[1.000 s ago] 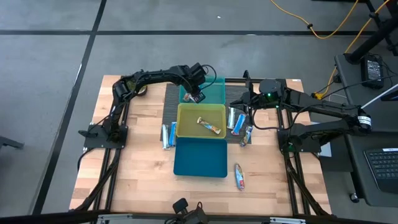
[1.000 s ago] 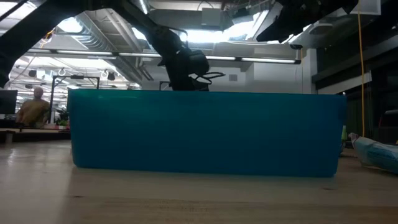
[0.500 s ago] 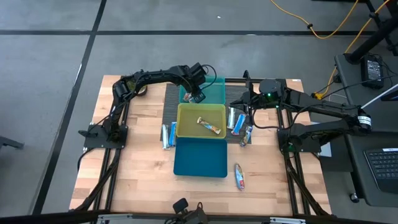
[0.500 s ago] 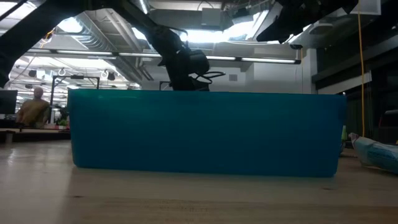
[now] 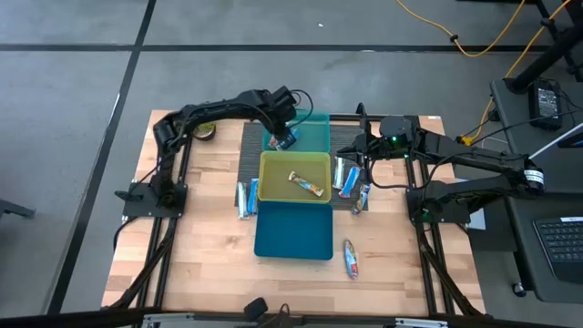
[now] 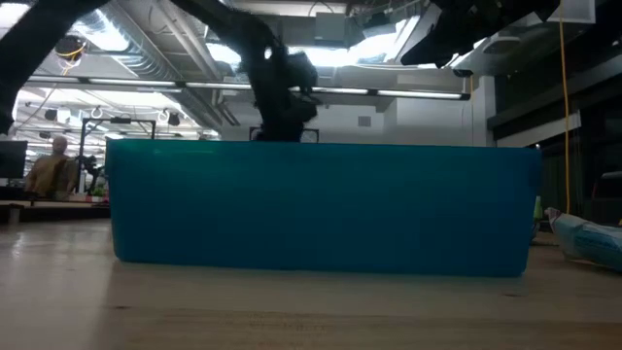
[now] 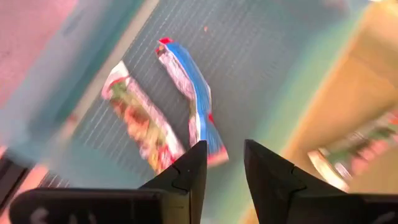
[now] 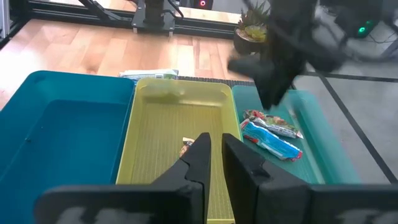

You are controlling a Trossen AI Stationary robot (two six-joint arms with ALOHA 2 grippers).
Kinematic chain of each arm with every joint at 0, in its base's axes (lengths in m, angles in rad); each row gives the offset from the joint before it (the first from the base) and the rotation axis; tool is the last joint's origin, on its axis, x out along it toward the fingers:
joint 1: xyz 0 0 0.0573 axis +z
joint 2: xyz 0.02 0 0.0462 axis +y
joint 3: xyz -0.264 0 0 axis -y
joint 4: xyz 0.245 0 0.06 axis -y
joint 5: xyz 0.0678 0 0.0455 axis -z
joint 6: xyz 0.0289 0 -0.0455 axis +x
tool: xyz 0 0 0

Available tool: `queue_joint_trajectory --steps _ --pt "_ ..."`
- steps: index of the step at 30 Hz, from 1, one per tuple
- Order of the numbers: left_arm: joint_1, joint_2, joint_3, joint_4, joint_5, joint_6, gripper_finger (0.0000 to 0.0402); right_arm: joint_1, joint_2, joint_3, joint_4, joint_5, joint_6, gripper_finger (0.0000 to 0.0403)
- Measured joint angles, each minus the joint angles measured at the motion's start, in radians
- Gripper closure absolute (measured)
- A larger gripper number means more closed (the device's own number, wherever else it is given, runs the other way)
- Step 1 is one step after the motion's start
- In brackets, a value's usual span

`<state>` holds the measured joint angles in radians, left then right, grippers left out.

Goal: Pick and place Granola Bars by type
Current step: Put the yellow granola bar into the yellow bin

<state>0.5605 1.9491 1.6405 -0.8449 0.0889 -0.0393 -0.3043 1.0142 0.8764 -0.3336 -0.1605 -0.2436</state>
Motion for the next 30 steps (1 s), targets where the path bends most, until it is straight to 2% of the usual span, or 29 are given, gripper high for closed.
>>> queue_joint_trajectory --steps 7,15,24,30 --pt "-0.048 -0.195 0.0 -0.167 -0.052 0.035 0.0307 0.0 0.0 0.0 0.0 0.0 0.0 0.0359" --pt "-0.104 -0.374 0.0 -0.276 -0.088 -0.044 0.0309 0.0 0.0 0.0 0.001 0.001 -0.002 0.0359" --pt "-0.211 -0.519 0.0 -0.431 -0.246 -0.177 0.0307 0.0 0.0 0.0 0.001 0.001 -0.001 0.0359" --pt "-0.32 -0.601 0.0 -0.544 -0.399 -0.325 0.031 0.0 0.0 0.0 0.0 0.002 -0.001 0.0359"
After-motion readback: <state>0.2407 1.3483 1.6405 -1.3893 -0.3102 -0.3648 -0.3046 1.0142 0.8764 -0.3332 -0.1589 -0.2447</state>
